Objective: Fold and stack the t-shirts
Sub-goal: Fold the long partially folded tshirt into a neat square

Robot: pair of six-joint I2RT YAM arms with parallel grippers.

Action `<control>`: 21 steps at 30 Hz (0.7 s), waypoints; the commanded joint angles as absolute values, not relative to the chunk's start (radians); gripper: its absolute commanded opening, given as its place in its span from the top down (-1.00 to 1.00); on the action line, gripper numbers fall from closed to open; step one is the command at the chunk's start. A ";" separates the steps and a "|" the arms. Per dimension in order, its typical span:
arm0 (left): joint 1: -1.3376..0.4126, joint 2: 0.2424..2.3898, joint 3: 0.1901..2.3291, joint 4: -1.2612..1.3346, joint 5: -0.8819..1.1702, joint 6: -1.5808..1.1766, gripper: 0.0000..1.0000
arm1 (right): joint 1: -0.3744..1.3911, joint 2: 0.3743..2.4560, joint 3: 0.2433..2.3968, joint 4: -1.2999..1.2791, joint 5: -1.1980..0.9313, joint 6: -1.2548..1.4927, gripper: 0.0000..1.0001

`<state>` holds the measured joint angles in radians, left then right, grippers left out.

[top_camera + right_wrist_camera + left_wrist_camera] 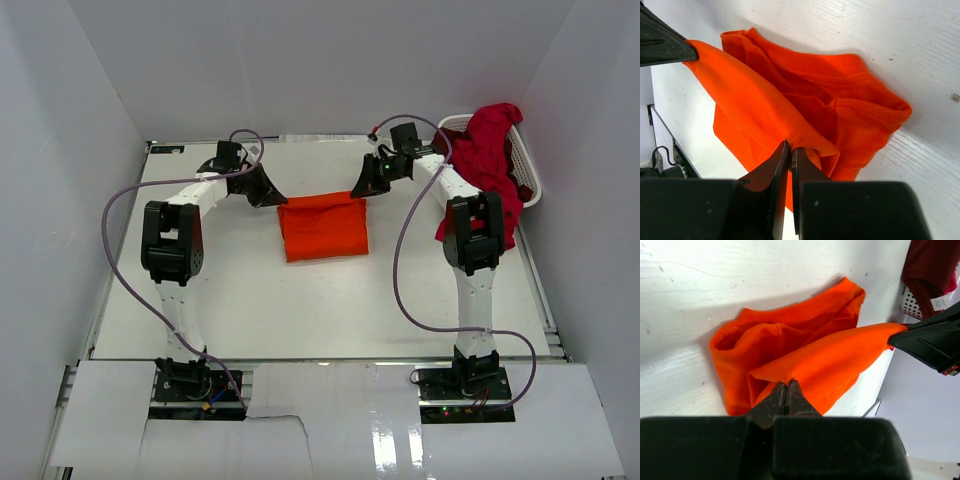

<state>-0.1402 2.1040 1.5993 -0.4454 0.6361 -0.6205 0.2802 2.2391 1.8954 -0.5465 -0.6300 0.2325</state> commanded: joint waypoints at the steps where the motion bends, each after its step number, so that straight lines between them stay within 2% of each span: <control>1: -0.130 2.114 1.631 -0.419 0.629 -0.614 1.00 | 0.261 2.252 1.942 -0.492 -0.655 0.239 0.85; 21: -0.132 2.161 1.546 -0.207 0.575 -0.638 1.00 | 0.241 2.358 1.913 -0.281 -0.678 0.302 0.85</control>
<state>-0.1402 2.1704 1.5669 -0.2775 0.5900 -0.6315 0.2577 2.3318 1.8977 -0.3511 -0.6712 0.2859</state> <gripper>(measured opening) 0.016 0.088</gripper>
